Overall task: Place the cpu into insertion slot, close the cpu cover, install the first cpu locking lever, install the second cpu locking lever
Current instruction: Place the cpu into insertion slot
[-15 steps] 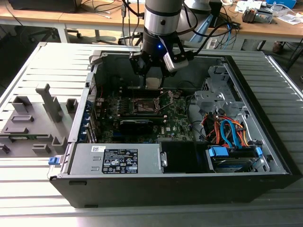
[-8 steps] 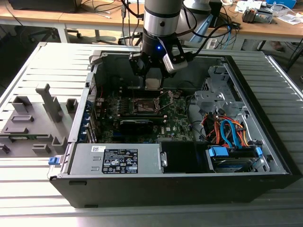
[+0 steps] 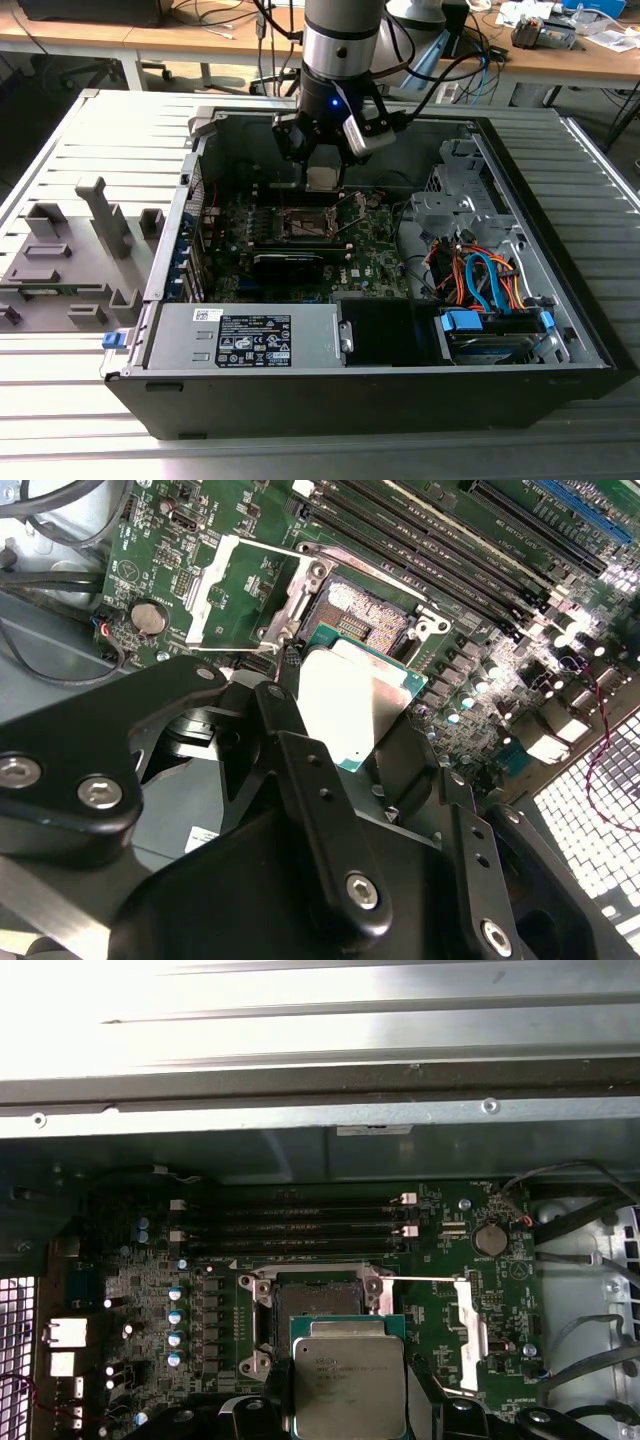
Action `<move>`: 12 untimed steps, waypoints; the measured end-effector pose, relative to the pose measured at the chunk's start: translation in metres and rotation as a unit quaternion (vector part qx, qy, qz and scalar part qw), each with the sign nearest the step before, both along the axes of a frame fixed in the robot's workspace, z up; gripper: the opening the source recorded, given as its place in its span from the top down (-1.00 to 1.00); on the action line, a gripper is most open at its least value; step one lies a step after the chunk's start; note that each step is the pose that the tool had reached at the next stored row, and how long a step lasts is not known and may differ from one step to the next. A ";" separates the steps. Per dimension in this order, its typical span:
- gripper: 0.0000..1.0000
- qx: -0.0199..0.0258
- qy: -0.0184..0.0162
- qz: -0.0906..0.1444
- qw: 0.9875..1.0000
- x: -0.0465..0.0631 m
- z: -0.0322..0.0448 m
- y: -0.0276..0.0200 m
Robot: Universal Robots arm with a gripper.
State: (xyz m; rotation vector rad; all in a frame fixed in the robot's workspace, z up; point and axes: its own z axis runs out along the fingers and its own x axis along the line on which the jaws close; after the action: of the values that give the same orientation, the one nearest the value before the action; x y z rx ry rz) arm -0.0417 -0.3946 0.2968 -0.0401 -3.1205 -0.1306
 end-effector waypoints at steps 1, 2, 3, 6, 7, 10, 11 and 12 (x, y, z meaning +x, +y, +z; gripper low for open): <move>-0.08 0.000 0.000 0.000 1.000 0.000 -0.0003 0.0000; -0.08 0.000 0.000 0.000 1.000 0.000 -0.0004 0.0000; -0.08 0.000 0.000 0.000 1.000 -0.001 -0.0008 -0.0001; -0.08 0.000 0.000 0.000 1.000 -0.001 -0.0015 -0.0001; -0.08 0.000 0.000 0.000 1.000 -0.001 -0.0017 -0.0002; -0.08 0.000 0.000 0.000 1.000 -0.002 -0.0022 -0.0002; -0.08 0.000 0.000 0.000 1.000 -0.002 -0.0023 -0.0002; -0.08 0.000 0.000 0.000 1.000 -0.002 -0.0024 -0.0002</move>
State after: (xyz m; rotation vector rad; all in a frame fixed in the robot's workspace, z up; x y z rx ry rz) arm -0.0435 -0.3948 0.2943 -0.0400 -3.1205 -0.1306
